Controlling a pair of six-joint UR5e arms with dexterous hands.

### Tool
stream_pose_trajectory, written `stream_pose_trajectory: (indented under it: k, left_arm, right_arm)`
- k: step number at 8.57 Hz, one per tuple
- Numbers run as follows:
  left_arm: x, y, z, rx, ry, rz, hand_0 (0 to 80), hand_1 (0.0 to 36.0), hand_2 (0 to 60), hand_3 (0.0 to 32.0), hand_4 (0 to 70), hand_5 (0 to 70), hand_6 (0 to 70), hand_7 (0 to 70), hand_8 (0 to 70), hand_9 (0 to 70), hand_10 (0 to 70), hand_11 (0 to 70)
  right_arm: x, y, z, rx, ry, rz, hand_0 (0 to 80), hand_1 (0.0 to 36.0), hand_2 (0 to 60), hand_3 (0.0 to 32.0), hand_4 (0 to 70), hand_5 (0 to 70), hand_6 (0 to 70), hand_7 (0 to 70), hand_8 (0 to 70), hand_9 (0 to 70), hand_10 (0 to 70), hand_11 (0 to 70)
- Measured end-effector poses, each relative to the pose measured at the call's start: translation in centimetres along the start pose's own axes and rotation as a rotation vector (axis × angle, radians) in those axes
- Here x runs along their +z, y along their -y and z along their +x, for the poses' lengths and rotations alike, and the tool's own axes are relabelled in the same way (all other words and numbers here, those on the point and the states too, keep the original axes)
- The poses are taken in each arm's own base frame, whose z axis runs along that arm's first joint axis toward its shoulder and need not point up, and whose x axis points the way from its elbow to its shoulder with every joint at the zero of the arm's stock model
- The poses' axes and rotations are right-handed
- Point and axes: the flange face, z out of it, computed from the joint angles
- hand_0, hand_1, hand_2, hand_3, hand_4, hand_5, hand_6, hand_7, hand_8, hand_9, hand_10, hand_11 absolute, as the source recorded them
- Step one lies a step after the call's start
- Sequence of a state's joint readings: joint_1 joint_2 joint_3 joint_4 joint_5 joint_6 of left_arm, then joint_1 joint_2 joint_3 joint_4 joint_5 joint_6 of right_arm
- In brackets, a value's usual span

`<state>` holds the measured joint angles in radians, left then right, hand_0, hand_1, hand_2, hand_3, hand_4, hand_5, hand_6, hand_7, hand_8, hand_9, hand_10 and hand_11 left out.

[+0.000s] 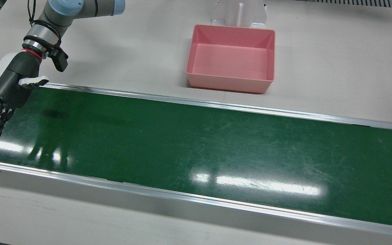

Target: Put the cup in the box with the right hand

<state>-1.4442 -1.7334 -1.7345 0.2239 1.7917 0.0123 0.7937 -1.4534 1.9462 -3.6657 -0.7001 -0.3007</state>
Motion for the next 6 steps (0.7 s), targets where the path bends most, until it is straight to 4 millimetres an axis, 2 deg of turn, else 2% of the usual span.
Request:
stream_pose_trajectory:
  k: [2,6]
  left_arm:
    - [0.0,0.0,0.0,0.0,0.0,0.0,0.0,0.0,0.0,0.0,0.0,0.0,0.0,0.0,0.0,0.0,0.0,0.0]
    - [0.0,0.0,0.0,0.0,-0.001,0.0,0.0,0.0,0.0,0.0,0.0,0.0,0.0,0.0,0.0,0.0,0.0,0.0]
  right_arm:
    - [-0.4,0.7,0.0,0.006,-0.006,0.005,32.2,3.4,0.0,0.0,0.0,2.2,4.1,14.8,4.4,8.3,0.0,0.0]
    - [-1.0,1.6,-0.3,0.014,-0.012,0.012,32.7,3.5,0.0,0.0,0.0,2.2,4.2,15.5,4.6,8.4,0.0,0.0]
